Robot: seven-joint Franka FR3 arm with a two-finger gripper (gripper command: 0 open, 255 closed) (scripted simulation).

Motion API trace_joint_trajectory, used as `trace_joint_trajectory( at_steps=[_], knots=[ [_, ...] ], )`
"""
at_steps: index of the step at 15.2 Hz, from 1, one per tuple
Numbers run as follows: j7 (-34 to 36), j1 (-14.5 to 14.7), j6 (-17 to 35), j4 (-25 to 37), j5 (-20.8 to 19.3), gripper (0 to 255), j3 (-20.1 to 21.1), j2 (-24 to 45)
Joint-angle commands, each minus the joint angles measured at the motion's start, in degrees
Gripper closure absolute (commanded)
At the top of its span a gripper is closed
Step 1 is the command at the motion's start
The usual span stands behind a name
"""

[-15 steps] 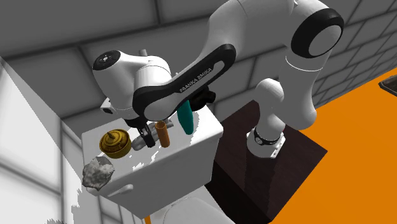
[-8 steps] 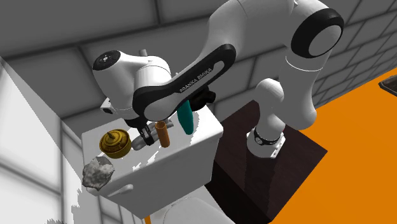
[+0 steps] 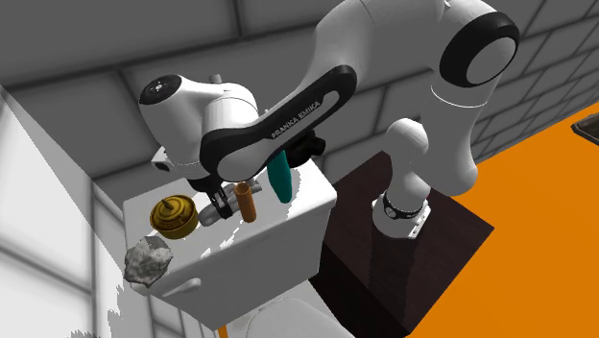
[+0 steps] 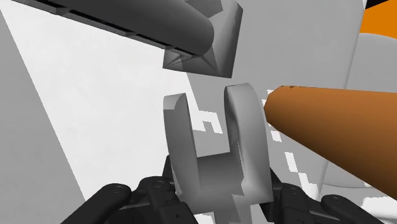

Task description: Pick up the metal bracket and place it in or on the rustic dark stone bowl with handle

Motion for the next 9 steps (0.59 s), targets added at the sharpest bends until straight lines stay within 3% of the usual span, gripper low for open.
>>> trace_joint_trajectory(
  at_steps=[1, 9],
  knots=[
    [0.04, 0.02, -1.14, 0.85, -0.08, 255, 0.01, -0.31],
    [0.24, 0.12, -7.12, 5.43, -0.49, 255, 0.11, -1.79]
  ],
)
